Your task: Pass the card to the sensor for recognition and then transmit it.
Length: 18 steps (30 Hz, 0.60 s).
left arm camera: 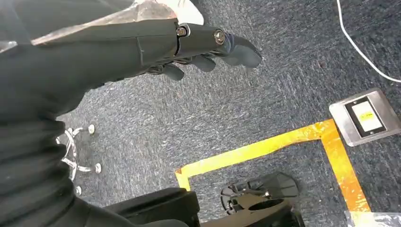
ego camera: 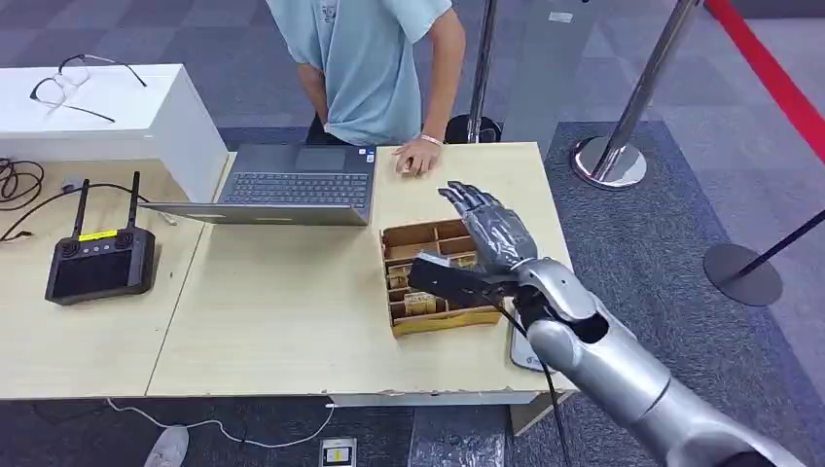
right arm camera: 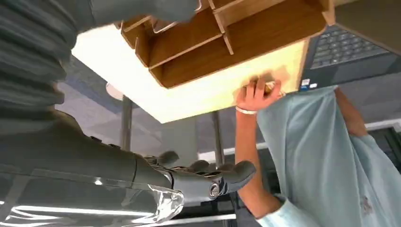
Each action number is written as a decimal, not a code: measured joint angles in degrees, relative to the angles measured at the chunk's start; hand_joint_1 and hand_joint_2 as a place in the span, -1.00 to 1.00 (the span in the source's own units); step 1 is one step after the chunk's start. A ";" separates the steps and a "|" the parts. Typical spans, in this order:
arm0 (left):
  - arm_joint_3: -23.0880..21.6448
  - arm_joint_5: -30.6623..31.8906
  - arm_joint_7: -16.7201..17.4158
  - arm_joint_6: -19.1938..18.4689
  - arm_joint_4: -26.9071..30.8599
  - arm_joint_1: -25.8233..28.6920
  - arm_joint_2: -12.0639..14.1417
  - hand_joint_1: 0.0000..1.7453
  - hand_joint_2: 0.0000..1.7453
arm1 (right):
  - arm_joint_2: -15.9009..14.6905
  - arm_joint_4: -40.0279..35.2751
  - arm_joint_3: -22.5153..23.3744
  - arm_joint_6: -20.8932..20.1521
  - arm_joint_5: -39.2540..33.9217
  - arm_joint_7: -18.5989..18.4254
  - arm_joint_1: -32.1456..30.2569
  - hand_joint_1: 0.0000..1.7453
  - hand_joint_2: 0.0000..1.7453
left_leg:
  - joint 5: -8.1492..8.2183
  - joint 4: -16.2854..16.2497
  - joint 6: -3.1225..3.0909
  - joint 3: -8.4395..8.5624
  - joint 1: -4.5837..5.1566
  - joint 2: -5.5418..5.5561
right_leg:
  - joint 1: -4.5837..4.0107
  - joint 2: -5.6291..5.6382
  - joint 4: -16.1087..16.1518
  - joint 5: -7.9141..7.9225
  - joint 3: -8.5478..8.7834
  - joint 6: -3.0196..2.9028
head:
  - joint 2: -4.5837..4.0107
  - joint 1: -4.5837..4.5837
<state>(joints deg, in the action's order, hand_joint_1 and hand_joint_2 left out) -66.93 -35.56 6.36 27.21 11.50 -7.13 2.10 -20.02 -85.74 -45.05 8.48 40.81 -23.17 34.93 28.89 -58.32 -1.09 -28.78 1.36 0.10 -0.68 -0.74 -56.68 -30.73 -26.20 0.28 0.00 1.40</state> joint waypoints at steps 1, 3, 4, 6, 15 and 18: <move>0.00 0.00 -0.02 0.00 0.00 0.02 0.00 -1.00 1.00 | 0.04 0.52 -0.24 0.22 -0.26 0.00 0.19 0.58 1.00 | 0.00 0.00 0.00 0.00 0.00 0.00 | 0.00 0.00 0.00 0.00 0.00 0.00 | 0.00 0.02; 0.00 0.00 -0.09 0.04 0.00 0.01 0.00 -1.00 1.00 | 0.15 1.68 -0.70 0.63 -0.50 0.00 0.49 0.56 1.00 | 0.00 0.00 0.00 0.00 0.00 -0.01 | 0.00 0.00 0.00 0.00 0.00 0.00 | 0.00 0.00; 0.00 0.00 -0.15 0.04 0.00 0.01 0.00 -1.00 1.00 | 0.15 2.14 -0.92 0.74 -0.79 0.00 0.55 0.52 1.00 | 0.00 0.00 0.00 0.00 0.00 0.00 | 0.00 0.00 0.00 0.00 0.00 0.00 | 0.00 0.02; 0.00 0.00 -0.22 0.06 0.00 0.03 0.00 -1.00 1.00 | 0.22 2.97 -1.29 0.85 -1.14 0.00 0.65 0.48 1.00 | 0.00 0.00 0.00 0.00 0.00 0.00 | 0.00 0.00 0.00 0.00 0.00 0.00 | 0.00 0.02; 0.00 0.02 -0.26 0.04 0.00 0.03 0.00 -1.00 1.00 | 0.44 6.44 -1.83 1.92 -2.36 0.00 0.73 -0.24 1.00 | 0.00 -0.01 0.00 0.01 0.00 -0.01 | 0.00 0.00 0.00 0.00 0.00 0.00 | 0.00 0.02; 0.00 0.09 -0.28 0.06 0.00 0.04 0.00 -1.00 1.00 | 0.46 7.19 -1.90 2.08 -2.36 0.02 0.73 -0.30 1.00 | 0.00 -0.01 0.00 0.01 0.00 -0.01 | 0.00 0.00 0.00 0.00 0.00 0.00 | 0.00 0.00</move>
<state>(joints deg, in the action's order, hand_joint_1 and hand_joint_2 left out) -66.93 -35.47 6.08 27.28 11.50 -7.10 2.10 -19.56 -78.55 -46.95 10.56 38.45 -23.15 35.66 28.89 -58.32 -1.09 -28.77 1.36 0.09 -0.68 -0.74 -56.68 -30.73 -26.20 0.28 0.00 1.40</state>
